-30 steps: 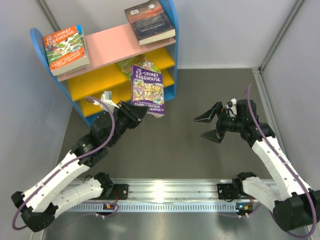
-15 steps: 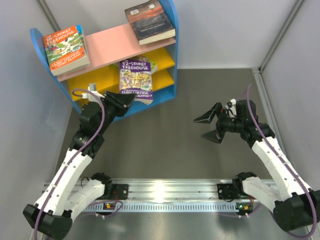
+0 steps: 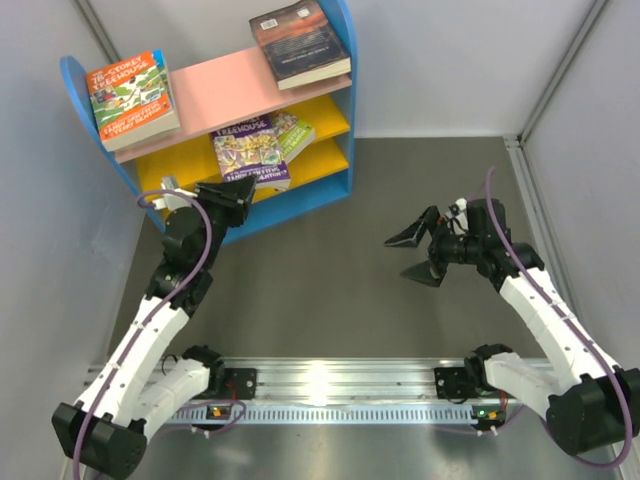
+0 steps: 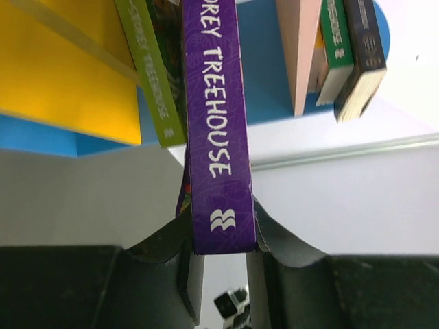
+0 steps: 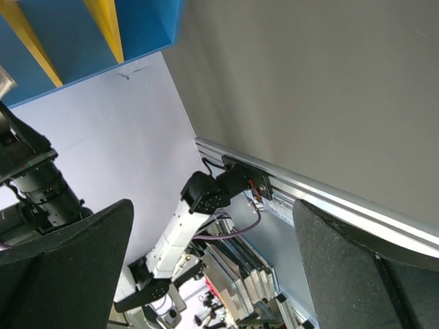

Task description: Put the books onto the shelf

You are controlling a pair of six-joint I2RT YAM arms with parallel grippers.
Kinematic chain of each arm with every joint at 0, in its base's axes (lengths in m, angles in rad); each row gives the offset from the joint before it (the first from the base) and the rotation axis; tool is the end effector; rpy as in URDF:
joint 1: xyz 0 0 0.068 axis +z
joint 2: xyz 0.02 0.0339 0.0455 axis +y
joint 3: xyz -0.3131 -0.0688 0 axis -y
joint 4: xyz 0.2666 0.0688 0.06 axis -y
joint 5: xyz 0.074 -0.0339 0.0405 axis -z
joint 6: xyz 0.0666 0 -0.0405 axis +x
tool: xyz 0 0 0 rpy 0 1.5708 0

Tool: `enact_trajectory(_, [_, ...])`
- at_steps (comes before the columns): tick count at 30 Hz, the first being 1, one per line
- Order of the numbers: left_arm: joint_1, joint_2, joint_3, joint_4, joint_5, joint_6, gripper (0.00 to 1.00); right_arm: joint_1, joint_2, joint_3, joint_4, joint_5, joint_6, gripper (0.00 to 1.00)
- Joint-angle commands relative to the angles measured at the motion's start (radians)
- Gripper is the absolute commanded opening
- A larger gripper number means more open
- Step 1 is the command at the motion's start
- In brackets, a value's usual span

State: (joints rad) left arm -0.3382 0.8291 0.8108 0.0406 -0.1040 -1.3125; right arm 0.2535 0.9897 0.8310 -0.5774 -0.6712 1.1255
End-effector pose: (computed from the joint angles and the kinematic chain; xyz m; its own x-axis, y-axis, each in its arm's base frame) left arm 0.2064 -0.0653 0.4026 -0.2190 -0.9423 -0.2531 0.0796 0.2413 -0.9672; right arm 0.1971 0.0939 0.3076 -0.8599 0.5073 0.0576 0.3098 0.4287 0.8487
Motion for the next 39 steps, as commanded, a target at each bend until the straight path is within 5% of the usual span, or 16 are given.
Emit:
enact_trajectory(1, [0.008,0.028,0.008,0.214,-0.118,-0.039,0.00,0.015,0.001,0.028,0.007,0.007,-0.024,0.97])
enact_trajectory(14, [0.008,0.251,0.030,0.367,-0.241,-0.200,0.00,0.016,0.030,0.051,-0.012,0.016,-0.047,0.96])
enact_trajectory(29, [-0.030,0.419,0.251,0.184,-0.214,-0.254,0.00,0.016,0.053,0.060,-0.012,0.028,-0.049,0.97])
enact_trajectory(35, [-0.065,0.406,0.294,0.059,-0.243,-0.289,0.27,0.015,0.060,0.062,-0.012,0.030,-0.050,0.96])
enact_trajectory(38, [-0.071,0.392,0.301,0.030,-0.223,-0.306,0.46,0.016,0.060,0.057,-0.010,0.035,-0.050,0.97])
enact_trajectory(39, [-0.073,0.389,0.301,0.018,-0.221,-0.306,0.61,0.016,0.061,0.056,-0.010,0.036,-0.050,0.97])
